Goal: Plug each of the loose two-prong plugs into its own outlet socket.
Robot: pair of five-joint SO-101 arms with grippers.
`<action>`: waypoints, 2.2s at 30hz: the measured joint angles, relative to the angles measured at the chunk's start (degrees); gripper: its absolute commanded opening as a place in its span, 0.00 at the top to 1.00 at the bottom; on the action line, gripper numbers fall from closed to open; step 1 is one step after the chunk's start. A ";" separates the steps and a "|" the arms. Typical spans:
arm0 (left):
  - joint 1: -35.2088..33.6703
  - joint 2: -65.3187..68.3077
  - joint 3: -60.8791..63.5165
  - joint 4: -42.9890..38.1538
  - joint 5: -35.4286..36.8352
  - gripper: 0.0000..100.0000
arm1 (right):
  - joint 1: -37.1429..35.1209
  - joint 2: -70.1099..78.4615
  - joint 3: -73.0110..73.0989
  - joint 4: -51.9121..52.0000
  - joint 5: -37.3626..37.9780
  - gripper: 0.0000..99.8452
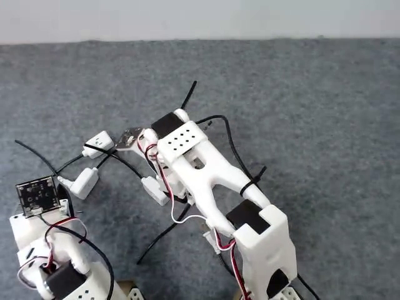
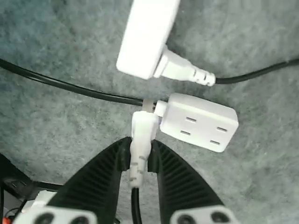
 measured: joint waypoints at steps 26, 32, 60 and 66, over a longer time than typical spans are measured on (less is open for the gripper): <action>0.00 0.00 0.00 0.00 0.00 0.74 | 8.18 0.00 0.00 0.09 -2.46 0.99; 0.00 0.00 0.00 0.00 0.00 0.74 | 8.18 1.93 0.26 0.09 -2.37 0.99; 0.00 0.00 0.00 0.00 0.00 0.74 | 6.24 1.49 0.18 0.18 -2.37 0.99; 7.74 0.00 0.00 0.00 0.00 0.74 | 5.71 -1.49 0.18 0.18 -2.55 0.99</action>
